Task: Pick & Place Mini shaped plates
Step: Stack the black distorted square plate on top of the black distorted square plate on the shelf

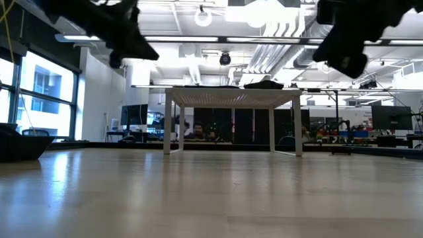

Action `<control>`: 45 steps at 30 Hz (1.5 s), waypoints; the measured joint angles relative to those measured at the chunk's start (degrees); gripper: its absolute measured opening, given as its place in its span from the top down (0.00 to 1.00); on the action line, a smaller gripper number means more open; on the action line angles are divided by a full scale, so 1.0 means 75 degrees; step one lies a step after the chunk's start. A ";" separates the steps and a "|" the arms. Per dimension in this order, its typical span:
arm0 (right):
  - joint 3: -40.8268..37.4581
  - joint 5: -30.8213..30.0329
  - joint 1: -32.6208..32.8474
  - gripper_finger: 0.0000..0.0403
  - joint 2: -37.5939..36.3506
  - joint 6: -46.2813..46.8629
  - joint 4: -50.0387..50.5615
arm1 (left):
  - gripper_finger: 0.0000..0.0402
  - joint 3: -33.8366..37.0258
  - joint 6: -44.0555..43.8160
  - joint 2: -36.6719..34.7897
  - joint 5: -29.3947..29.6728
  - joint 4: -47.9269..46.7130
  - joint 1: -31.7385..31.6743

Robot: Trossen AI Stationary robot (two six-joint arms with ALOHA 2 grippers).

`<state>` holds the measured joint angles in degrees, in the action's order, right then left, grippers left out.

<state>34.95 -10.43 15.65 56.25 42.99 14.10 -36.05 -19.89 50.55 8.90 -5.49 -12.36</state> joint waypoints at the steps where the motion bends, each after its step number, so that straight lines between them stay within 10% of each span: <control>1: -0.0017 -0.0024 0.0171 0.99 0.0020 0.0256 0.0024 | 1.00 0.0129 0.0047 -0.0176 -0.0008 0.0011 0.0003; 18: -0.0020 -0.0074 0.1114 0.99 0.1552 0.1775 -0.0959 | 0.85 0.0361 0.1246 -0.0151 -0.2881 -0.4684 0.0071; 25: -0.0020 -0.0013 0.1112 0.99 0.1556 0.1432 -0.0994 | 0.71 0.0358 0.1217 0.0669 -0.2873 -0.4831 0.0822; 45: -0.0020 0.0255 0.1109 0.99 0.1556 0.0398 -0.1002 | 0.71 -0.0499 0.1202 0.2045 -0.2137 -0.6151 0.1398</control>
<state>34.81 -8.51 23.97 67.92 45.97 6.59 -39.79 -10.87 65.88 -7.13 -51.62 -1.87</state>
